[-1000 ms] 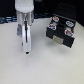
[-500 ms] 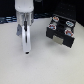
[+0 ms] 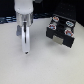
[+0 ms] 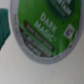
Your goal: Open the kcup holder, insert the kcup into the holder, and close the kcup holder
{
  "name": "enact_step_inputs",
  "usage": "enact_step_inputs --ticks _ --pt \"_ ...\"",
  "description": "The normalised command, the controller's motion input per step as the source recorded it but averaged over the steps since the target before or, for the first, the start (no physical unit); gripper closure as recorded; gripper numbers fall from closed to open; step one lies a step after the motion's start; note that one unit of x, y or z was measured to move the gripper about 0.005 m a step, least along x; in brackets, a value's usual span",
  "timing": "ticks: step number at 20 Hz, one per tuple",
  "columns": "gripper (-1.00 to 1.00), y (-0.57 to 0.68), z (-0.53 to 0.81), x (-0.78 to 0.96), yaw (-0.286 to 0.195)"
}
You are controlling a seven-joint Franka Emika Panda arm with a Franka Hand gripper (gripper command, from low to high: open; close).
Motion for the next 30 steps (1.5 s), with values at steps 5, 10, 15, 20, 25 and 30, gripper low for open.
enact_step_inputs --ticks 5,10,15,20,25,30 --pt "1.00 -0.03 0.00 -0.07 -0.012" --pt "1.00 -0.04 -0.01 -0.08 -0.007" --pt "1.00 -0.01 -0.01 -0.04 0.000" --pt "1.00 -0.03 0.03 -0.04 -0.028" --pt "1.00 0.19 0.59 0.05 -0.011" --pt "1.00 0.39 0.87 0.12 0.003"
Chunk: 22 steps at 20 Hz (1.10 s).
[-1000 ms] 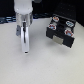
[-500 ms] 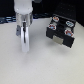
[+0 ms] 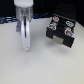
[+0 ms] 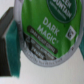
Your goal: Open the kcup holder, insert the kcup into the holder, and close the kcup holder
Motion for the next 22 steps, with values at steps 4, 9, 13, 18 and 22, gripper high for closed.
enact_step_inputs --ticks 4,9,13,18,22 --pt "1.00 0.51 0.84 0.14 0.011" --pt "1.00 0.62 0.72 0.14 0.016" --pt "1.00 0.67 0.54 0.11 0.014" --pt "1.00 0.67 0.46 0.08 0.015" --pt "1.00 0.66 0.41 0.13 0.018"
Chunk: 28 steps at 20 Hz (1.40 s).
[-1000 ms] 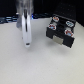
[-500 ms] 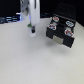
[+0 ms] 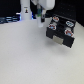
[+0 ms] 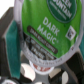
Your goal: Open the kcup holder, insert the kcup into the holder, and close the kcup holder
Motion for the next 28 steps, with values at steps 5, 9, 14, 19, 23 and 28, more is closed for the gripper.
enact_step_inputs --ticks 5,9,14,19,23,28 --pt "1.00 0.66 0.29 0.09 0.025" --pt "1.00 0.67 0.21 0.06 0.028" --pt "1.00 0.54 0.19 0.07 0.018" --pt "1.00 0.20 0.22 0.39 -0.041" --pt "1.00 0.52 0.42 0.73 0.000" --pt "1.00 0.54 0.36 0.66 0.000"
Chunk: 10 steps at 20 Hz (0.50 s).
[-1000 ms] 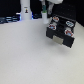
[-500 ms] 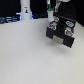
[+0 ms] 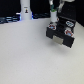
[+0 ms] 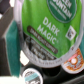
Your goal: Open the kcup holder, insert the kcup into the holder, and close the kcup holder
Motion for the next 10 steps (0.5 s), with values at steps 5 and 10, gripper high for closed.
enact_step_inputs --ticks 5,10 --pt "1.00 0.56 0.04 0.06 0.028" --pt "1.00 0.54 -0.03 0.04 0.057"
